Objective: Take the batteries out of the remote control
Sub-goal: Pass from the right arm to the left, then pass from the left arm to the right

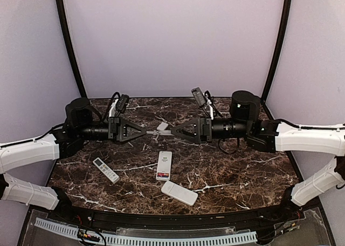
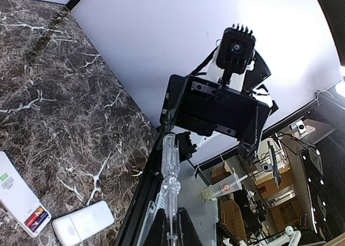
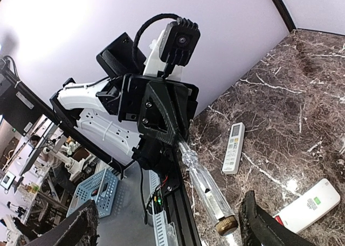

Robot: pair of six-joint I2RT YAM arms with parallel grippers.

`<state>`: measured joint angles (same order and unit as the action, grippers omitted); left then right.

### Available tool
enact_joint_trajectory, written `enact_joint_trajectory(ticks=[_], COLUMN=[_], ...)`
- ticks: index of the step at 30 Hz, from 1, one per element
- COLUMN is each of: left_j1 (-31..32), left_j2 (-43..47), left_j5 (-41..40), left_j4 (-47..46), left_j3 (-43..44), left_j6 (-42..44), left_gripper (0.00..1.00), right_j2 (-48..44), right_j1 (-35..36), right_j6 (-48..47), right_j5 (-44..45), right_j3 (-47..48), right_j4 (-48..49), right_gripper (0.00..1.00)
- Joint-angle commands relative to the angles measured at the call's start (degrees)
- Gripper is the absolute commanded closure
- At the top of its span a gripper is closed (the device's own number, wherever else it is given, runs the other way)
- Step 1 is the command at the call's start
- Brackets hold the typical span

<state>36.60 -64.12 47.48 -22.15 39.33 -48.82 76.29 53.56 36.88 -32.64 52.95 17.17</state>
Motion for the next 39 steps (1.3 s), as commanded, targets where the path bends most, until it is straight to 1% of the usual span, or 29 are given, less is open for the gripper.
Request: enact_joint_trajectory(ticks=[1,9,14,25,29,36,39], left_j1=[0.0,0.0,0.0,0.0,0.0,0.0,0.0], left_j2=[1.4,1.7,1.6,0.9,0.8,0.7,0.4], left_j5=[-1.2,0.4,1.0,2.5,2.7,3.6,3.6], left_j4=[-10.0,-11.1,-10.6,-10.6,-10.3,-10.1,-10.1], left_j3=[-1.3,-1.8,-2.1,-1.4,-1.5,-2.1,-1.9], left_j6=[-5.8,-6.9,-6.8,-6.9,-6.4,-6.4,-6.4], left_gripper=[1.00,1.00,1.00,1.00,1.00,1.00,1.00], right_j2=[0.3,3.8,5.1,7.6,8.1,8.9,9.4], right_j1=[0.2,1.6,2.0,2.3,2.3,2.3,2.3], right_j6=[5.1,6.2,6.8,8.2,8.2,9.5,9.5], right_j5=[2.3,-0.3,-0.7,-0.6,-0.7,-0.8,-1.3], right_j3=[-2.5,0.3,1.6,2.9,3.1,2.9,3.4], right_j4=[11.1,13.2,13.4,13.9,14.2,15.6,15.6], right_gripper=[0.13,0.25,0.39,0.66,0.71,0.71,0.78])
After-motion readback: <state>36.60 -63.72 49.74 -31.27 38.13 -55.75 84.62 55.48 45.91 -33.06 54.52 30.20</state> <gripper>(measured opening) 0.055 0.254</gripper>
